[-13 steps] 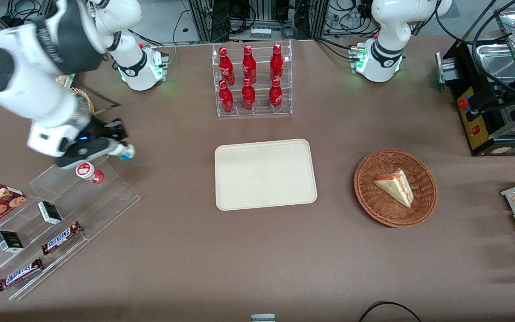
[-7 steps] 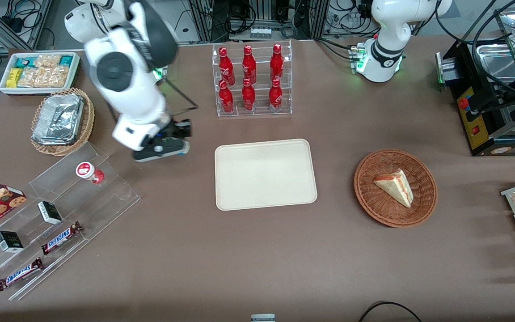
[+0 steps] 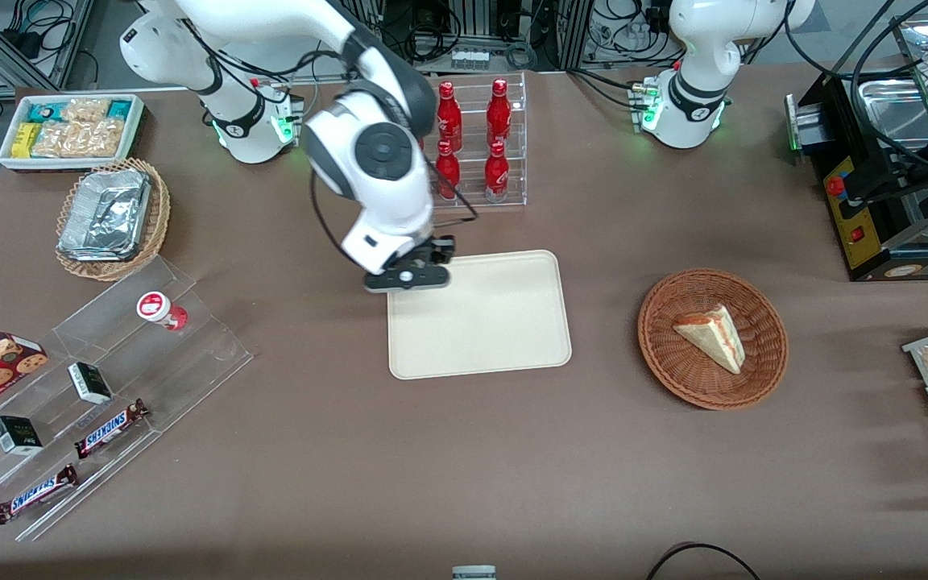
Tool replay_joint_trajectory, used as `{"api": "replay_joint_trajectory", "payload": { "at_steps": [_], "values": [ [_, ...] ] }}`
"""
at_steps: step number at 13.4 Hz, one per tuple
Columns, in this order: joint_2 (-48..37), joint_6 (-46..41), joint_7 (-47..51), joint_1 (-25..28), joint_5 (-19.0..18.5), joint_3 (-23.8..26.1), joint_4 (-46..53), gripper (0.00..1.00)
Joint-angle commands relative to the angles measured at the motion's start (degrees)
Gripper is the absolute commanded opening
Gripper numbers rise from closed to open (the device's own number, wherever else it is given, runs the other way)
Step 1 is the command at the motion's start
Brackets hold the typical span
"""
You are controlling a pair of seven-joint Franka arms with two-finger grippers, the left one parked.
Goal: Place green gum on tray
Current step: 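Lift the gum tub and carry it over the cream tray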
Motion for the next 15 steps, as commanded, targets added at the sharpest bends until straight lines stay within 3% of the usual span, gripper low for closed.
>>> {"api": "replay_joint_trajectory", "payload": {
  "at_steps": [1, 6, 15],
  "values": [
    [6.67, 5.12, 4.89, 3.22, 0.71, -0.72, 3.73, 0.0],
    [11.51, 12.6, 6.83, 5.6, 0.63, -0.72, 3.82, 0.0],
    [15.74, 16.39, 6.84, 6.74, 0.54, -0.72, 3.82, 0.0]
  ]
}}
